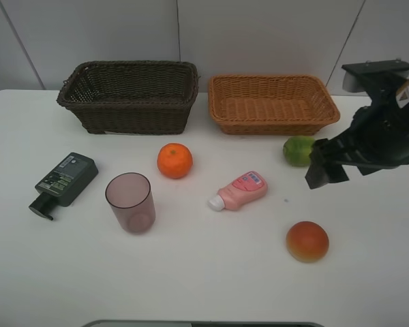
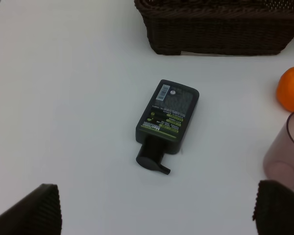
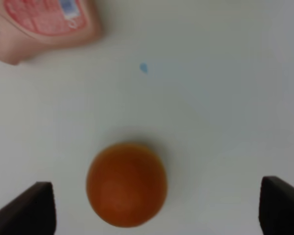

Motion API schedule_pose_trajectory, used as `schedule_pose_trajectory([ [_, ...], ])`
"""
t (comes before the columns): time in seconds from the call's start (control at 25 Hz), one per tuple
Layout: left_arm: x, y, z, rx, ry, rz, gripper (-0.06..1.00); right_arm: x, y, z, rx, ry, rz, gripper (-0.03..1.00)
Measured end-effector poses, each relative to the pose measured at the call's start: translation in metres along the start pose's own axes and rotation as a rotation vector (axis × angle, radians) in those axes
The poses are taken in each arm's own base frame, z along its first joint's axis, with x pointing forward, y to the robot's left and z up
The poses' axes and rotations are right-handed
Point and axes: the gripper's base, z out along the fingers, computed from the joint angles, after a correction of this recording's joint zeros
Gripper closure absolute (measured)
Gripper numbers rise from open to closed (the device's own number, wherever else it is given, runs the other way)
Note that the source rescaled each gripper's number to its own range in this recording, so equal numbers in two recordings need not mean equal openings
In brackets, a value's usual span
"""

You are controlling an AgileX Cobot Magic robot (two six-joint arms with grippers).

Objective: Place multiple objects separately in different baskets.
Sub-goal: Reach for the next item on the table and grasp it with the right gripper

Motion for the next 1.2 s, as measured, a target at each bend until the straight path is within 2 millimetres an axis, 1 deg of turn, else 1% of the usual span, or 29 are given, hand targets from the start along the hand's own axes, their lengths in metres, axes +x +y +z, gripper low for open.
schedule_pose_trajectory([
  [0.16, 0.000, 0.000, 0.000, 0.000, 0.000, 0.000, -0.06, -0.004, 0.013, -0.001, -0.029, -0.059, 0.023, 0.17],
  [0.28, 0.000, 0.000, 0.000, 0.000, 0.000, 0.000, -0.06, -0.006, 0.018, 0.004, -0.036, -0.065, 0.072, 0.17],
  [0.84, 0.000, 0.000, 0.000, 0.000, 0.000, 0.000, -0.06, -0.012, 0.019, 0.056, 0.070, 0.079, 0.269, 0.17],
  [0.96, 0.000, 0.000, 0.000, 0.000, 0.000, 0.000, -0.06, -0.009, 0.019, 0.064, 0.081, 0.104, 0.293, 0.17],
  [1.2, 0.000, 0.000, 0.000, 0.000, 0.000, 0.000, -0.06, 0.011, 0.017, 0.079, 0.095, 0.147, 0.328, 0.17],
])
